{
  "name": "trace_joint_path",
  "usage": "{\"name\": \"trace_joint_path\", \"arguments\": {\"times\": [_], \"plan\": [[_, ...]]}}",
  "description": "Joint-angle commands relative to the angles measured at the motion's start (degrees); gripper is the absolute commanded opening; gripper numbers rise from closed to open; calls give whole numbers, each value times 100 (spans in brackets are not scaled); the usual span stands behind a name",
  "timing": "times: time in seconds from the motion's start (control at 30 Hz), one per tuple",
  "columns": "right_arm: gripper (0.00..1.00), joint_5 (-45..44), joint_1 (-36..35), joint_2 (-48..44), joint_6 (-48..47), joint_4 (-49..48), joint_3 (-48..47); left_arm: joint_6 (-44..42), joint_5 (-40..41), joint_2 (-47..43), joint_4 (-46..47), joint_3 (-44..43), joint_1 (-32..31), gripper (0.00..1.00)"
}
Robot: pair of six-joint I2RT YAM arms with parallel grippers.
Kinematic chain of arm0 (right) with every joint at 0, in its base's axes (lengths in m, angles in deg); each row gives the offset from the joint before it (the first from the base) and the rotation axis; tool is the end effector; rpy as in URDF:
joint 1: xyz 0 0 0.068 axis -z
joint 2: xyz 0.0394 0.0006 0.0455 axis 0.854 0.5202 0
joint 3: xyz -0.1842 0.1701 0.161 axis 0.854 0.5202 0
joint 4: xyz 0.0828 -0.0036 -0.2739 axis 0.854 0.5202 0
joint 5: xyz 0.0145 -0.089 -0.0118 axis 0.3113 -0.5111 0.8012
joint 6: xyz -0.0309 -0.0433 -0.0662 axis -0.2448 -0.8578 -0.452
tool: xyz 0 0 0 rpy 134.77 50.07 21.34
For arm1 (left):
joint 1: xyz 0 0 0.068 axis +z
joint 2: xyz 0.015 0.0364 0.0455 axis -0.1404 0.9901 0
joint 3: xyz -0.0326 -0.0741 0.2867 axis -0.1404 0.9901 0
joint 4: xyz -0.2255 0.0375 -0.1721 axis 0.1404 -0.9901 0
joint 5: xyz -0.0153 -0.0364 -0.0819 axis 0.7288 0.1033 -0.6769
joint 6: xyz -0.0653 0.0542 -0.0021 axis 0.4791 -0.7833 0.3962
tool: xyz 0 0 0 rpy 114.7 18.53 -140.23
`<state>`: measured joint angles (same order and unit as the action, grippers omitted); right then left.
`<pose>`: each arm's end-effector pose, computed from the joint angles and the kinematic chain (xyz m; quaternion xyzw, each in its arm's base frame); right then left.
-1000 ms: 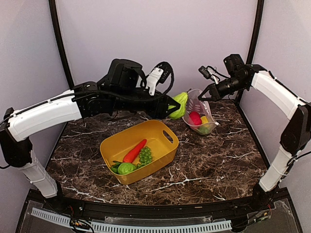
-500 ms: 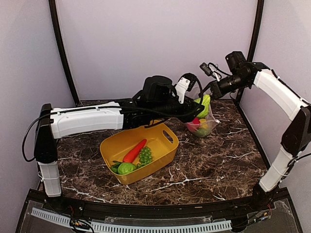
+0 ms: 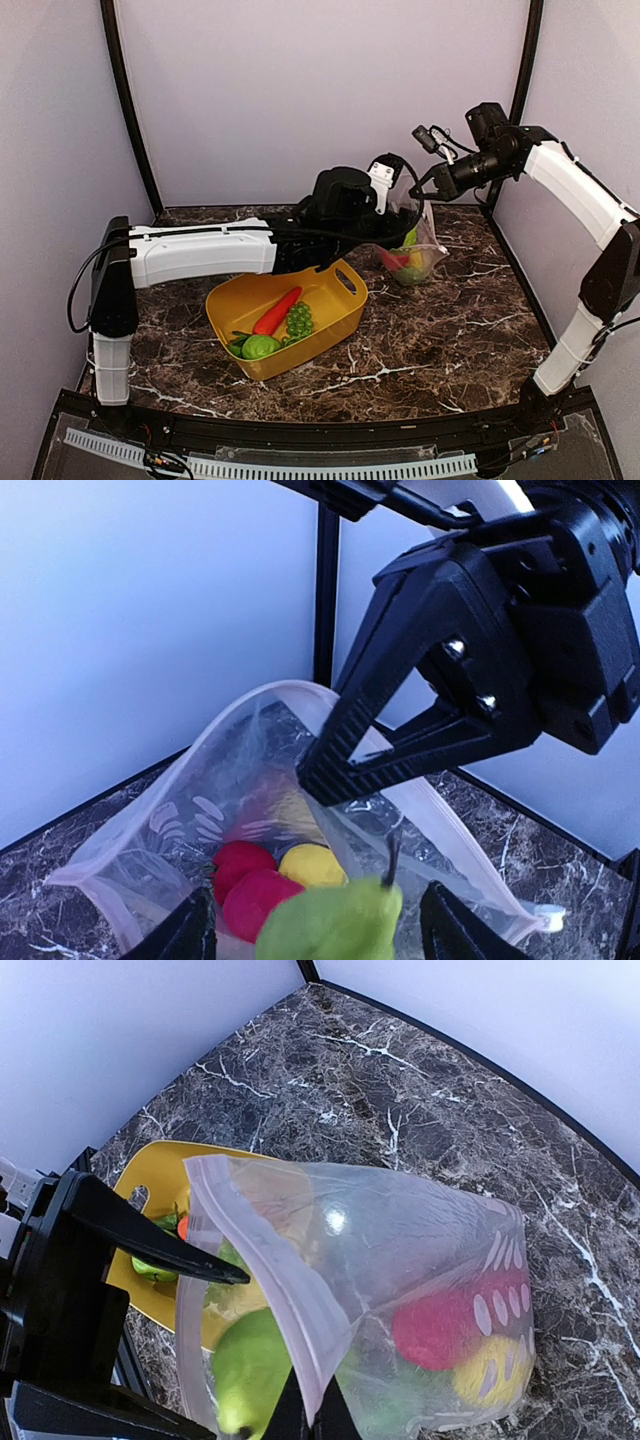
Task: Place the food in the zip-top bag and seal the zipper
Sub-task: Place the fake fruit in the zipper food storage bag.
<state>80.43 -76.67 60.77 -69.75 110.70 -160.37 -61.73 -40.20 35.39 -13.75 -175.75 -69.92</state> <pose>0.3595 0.1669 0.3961 -0.3516 0.8140 0.3299 0.3241 0.2900 -0.4951 0.3502 0.2554 0.6962 -0.2769 0.6111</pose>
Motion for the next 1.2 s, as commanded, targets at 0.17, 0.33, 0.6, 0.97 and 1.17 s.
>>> {"name": "trace_joint_path", "arguments": {"times": [0.17, 0.33, 0.6, 0.97, 1.17], "plan": [[0, 158, -34, -28, 23, 19, -153, 143, 274, -49, -432, -487, -15, 76], [0, 26, -29, -43, -10, -41, -37, 29, 31, -354, -407, -457, -103, 76], [0, -774, 942, 388, -111, -9, -1419, -16, 161, -1771, -859, 1123, -232, 77], [0, -146, 31, 363, -79, -295, 325, 947, 905, -2825, -3149, 2912, -127, 83], [0, 119, 4, 402, 64, -314, 58, 1350, 141, -2607, -3969, 3101, 178, 77]]}}
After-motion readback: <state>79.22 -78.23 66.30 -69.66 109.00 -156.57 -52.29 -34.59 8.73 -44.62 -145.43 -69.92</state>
